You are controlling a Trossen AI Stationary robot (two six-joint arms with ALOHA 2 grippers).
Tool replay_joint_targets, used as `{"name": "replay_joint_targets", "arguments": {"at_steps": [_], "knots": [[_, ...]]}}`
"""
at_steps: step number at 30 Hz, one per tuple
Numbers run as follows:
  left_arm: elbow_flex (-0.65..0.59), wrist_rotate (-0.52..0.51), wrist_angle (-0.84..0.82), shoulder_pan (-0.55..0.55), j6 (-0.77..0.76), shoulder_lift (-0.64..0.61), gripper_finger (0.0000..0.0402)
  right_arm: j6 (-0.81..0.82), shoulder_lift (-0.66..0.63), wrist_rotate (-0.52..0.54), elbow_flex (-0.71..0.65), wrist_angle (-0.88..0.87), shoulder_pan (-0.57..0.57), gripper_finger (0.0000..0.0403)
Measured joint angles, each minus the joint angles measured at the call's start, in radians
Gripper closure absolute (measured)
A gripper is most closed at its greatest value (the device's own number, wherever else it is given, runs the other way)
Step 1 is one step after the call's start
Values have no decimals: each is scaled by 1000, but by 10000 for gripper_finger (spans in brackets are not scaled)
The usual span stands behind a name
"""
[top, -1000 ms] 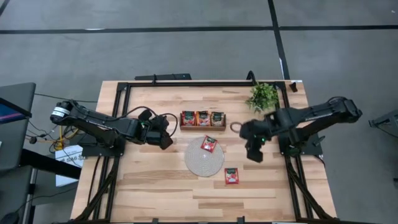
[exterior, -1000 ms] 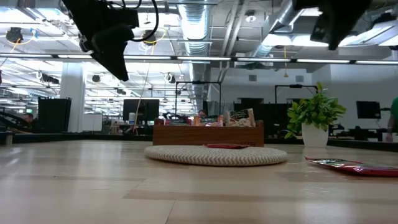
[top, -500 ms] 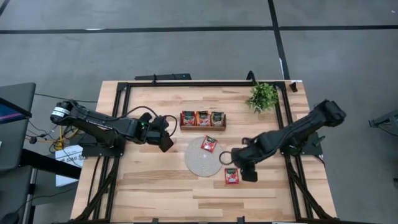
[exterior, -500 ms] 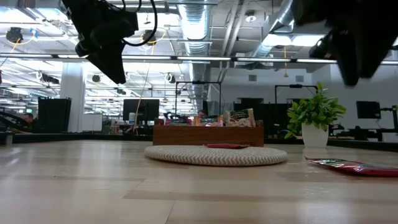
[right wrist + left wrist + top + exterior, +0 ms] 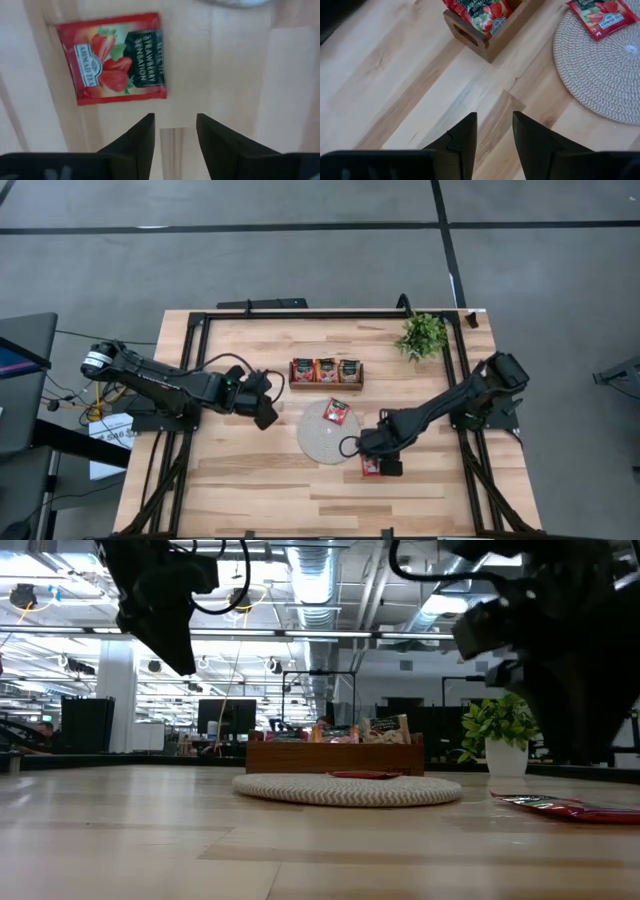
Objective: Pick & Place Tea
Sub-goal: Put the red tea bag into the left section of the wooden organizer
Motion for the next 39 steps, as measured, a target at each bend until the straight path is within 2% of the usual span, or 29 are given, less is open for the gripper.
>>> {"name": "replay_joint_targets", "arguments": {"at_steps": [14,19,26,35,39], "knots": [[0,0,1,-17,0,0,283,-41,34,25,-10,88,-11,260],[0,0,2,-17,-3,0,283,-32,34,-25,-60,114,-3,260],[0,-1,3,-17,-3,0,283,-22,34,-30,-90,183,2,252],[0,-2,6,-17,-2,0,283,-23,31,-34,-92,165,2,256],[0,-2,6,-17,-2,0,283,-30,31,-82,-79,129,2,253]]}}
